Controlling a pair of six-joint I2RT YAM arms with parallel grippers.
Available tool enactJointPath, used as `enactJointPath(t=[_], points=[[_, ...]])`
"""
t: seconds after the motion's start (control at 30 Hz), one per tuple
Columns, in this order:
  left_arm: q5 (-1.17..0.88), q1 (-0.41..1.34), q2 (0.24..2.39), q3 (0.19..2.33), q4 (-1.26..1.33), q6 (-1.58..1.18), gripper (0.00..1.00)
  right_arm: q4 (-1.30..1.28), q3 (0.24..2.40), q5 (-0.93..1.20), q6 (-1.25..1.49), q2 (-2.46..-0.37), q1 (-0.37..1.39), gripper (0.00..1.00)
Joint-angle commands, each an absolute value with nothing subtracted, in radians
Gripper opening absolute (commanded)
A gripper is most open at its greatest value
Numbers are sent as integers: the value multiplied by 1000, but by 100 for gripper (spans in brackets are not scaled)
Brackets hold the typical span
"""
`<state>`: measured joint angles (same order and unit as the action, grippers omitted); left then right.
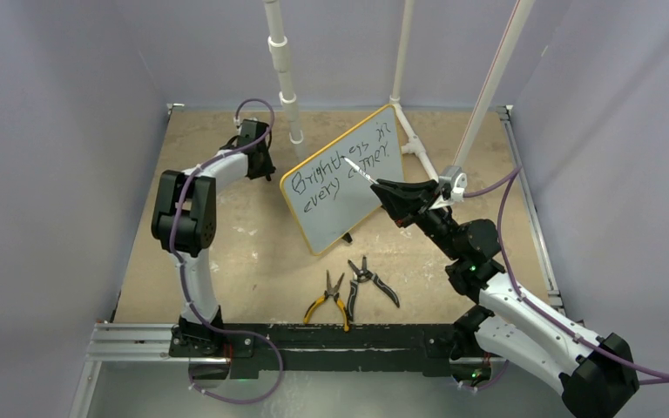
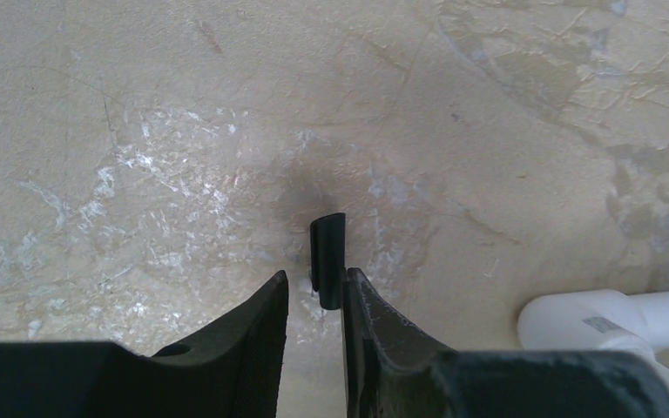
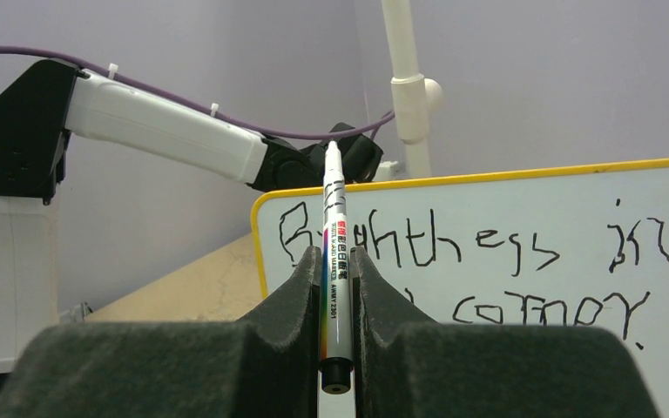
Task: Write a sentence on the whiteboard
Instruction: Close the whiteboard marker at the center of the board.
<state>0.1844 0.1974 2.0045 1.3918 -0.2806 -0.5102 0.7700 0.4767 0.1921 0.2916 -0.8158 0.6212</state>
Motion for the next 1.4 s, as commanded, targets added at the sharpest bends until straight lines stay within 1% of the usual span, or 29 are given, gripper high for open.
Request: enactJointPath(t=[0.0,0.23,0.5,0.7,0.8,0.97,1.07,1.17,1.37], points=[[219,195,2037,1445,-287,-479,27,788,506,167,273,-805,622,0],[177,195,2078,1463,-270,-464,25,789,508,168,273,-812,623,0],[212,196,2126,1512,-297,-426,25,788,511,164,272,-823,623,0],[239,196,2153,1531,-312,-406,23,785,515,163,271,-832,623,0],[241,196,2154,1530,-314,-403,18,783,518,161,270,-836,623,0],[242,196,2137,1512,-318,-416,1,781,520,166,270,-836,624,0],[238,195,2080,1461,-276,-449,0,778,523,166,269,-833,622,0],[239,195,1976,1367,-210,-496,0,776,523,167,266,-829,623,0],[263,193,1652,1123,-42,-631,0,794,519,186,270,-838,624,0]])
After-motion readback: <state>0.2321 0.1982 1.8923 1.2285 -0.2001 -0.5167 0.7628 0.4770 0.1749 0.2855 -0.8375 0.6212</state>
